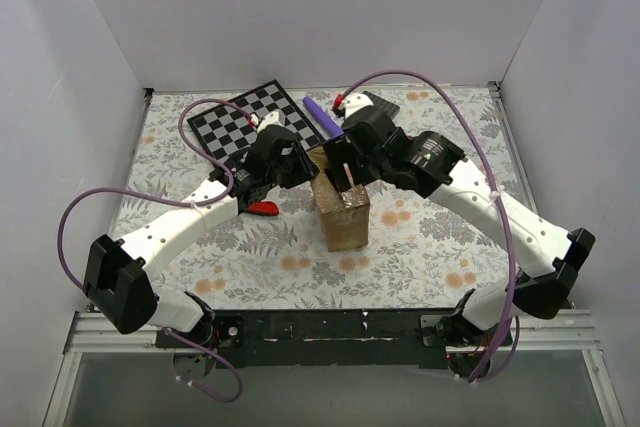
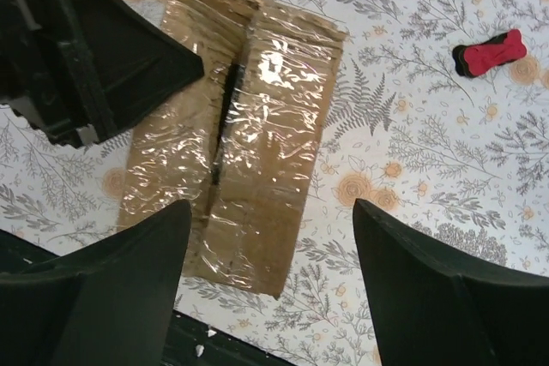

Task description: Unpack the express box

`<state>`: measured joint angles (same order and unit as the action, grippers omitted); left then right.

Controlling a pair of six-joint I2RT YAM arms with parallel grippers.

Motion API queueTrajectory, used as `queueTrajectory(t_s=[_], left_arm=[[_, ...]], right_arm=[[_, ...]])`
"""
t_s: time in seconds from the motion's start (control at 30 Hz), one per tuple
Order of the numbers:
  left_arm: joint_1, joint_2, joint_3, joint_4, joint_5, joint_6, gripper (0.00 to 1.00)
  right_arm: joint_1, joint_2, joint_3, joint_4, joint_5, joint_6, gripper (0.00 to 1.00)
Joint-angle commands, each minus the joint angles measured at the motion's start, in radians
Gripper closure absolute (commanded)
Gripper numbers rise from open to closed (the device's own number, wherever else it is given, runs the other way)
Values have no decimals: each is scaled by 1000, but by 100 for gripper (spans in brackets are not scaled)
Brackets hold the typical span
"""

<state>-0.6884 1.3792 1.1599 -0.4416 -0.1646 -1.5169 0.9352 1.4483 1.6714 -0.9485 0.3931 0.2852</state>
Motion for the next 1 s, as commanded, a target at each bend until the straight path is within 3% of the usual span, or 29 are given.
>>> queueTrajectory(t_s=[0.0,0.27,0.47,0.67,0.9,0.97], left_arm=[[7,-5,47,-45,0,3,100],[7,-8,58,-62,14,-8,100],[7,-19,44,-52,23,-12,100],[7,-22,35,-49,20,-11,100],[7,-14,24,-52,4,-12,100],[7,-12,21,-54,-4,-11,100]], right_arm=[[51,82,117,4,55,-7,14],[96,216,160,-76,199,-24,11],[106,256,123,-116,320,-23,15],[106,273,123,-162,381,-24,32],[106,224,120,-138,331,-35,66],[106,209,117,-134,316,-34,71]])
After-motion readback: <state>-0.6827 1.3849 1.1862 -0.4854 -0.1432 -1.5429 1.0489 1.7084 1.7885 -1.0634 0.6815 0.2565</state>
